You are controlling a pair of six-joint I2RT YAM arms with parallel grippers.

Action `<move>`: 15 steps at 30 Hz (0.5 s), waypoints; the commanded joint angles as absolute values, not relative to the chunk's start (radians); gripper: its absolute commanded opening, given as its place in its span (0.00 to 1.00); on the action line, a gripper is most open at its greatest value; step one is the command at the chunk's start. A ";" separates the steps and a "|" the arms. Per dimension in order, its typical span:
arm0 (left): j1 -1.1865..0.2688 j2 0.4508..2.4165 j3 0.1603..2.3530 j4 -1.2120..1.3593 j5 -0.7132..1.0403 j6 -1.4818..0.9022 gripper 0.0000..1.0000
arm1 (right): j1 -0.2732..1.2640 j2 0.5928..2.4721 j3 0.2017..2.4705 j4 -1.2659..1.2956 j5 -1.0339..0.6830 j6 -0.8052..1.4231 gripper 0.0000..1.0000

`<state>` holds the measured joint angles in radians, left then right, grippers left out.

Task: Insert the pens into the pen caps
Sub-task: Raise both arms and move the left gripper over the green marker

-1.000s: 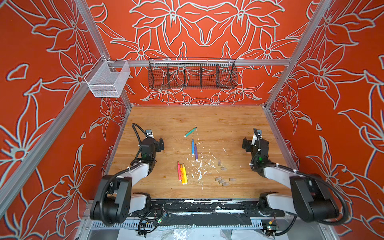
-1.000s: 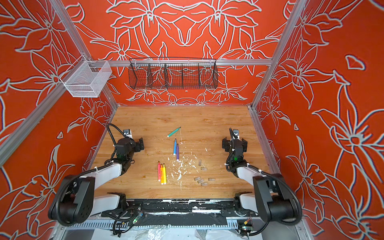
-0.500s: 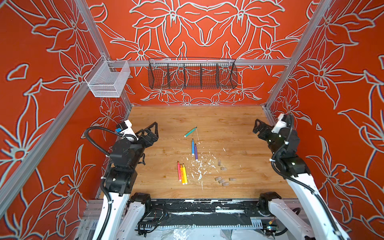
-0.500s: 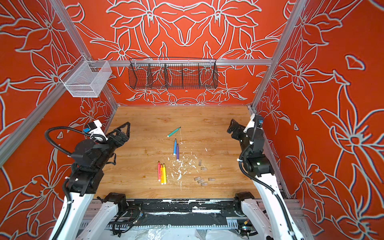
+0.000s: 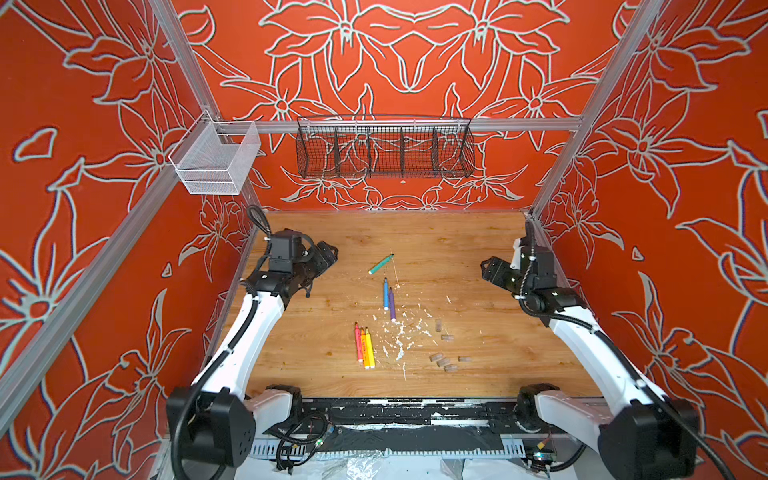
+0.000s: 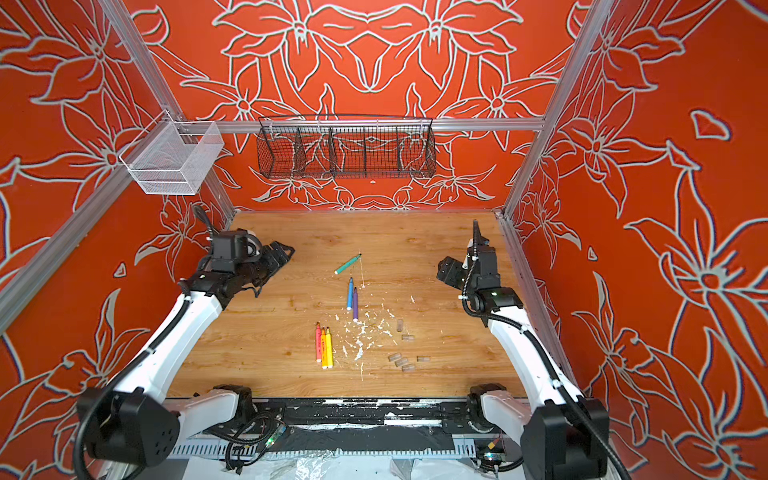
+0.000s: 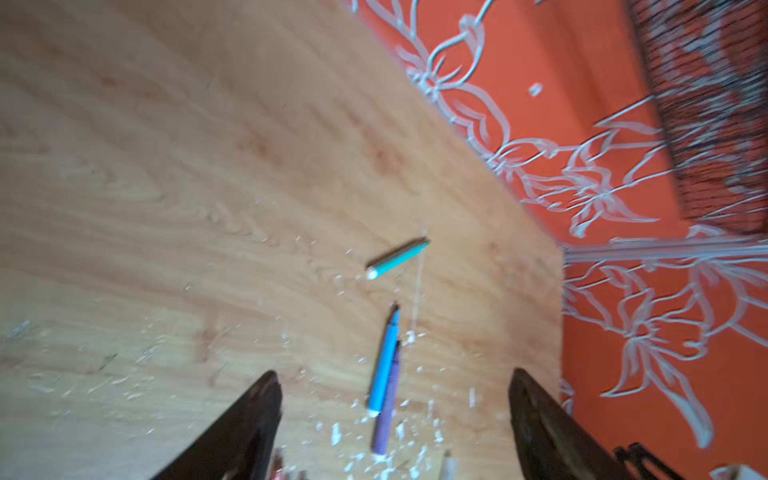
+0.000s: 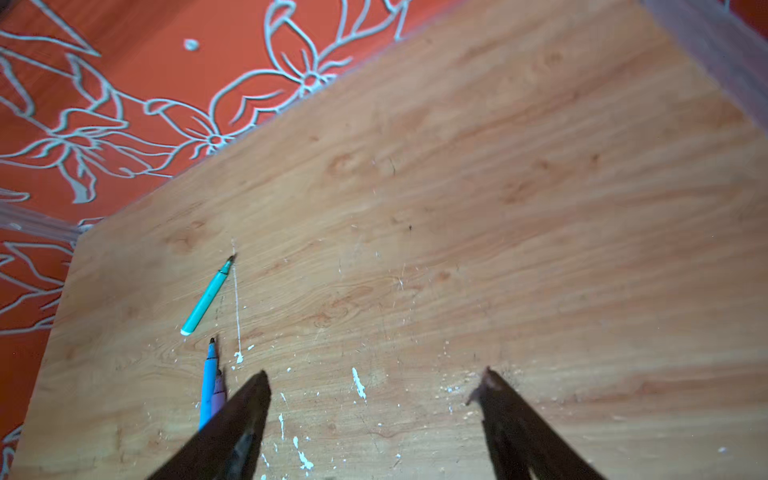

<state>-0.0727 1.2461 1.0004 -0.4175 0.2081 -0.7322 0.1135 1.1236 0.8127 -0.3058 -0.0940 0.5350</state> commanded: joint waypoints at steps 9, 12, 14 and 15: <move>-0.181 1.674 1.244 -0.447 0.188 -0.481 0.70 | 0.160 1.123 0.771 -0.255 -0.055 0.544 0.67; -0.212 1.793 1.350 -0.501 0.134 -0.407 0.70 | 0.170 1.089 0.745 -0.229 -0.053 0.534 0.67; -0.237 1.866 1.411 -0.520 0.131 -0.373 0.68 | 0.178 1.084 0.737 -0.221 -0.036 0.525 0.68; -0.254 1.905 1.443 -0.535 0.126 -0.354 0.67 | 0.180 1.087 0.736 -0.220 -0.026 0.521 0.68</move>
<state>-0.2111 1.8244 1.3777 -0.4713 0.1555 -0.4549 0.1677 1.0958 0.7532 -0.2466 -0.0723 0.5320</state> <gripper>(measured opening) 0.675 0.678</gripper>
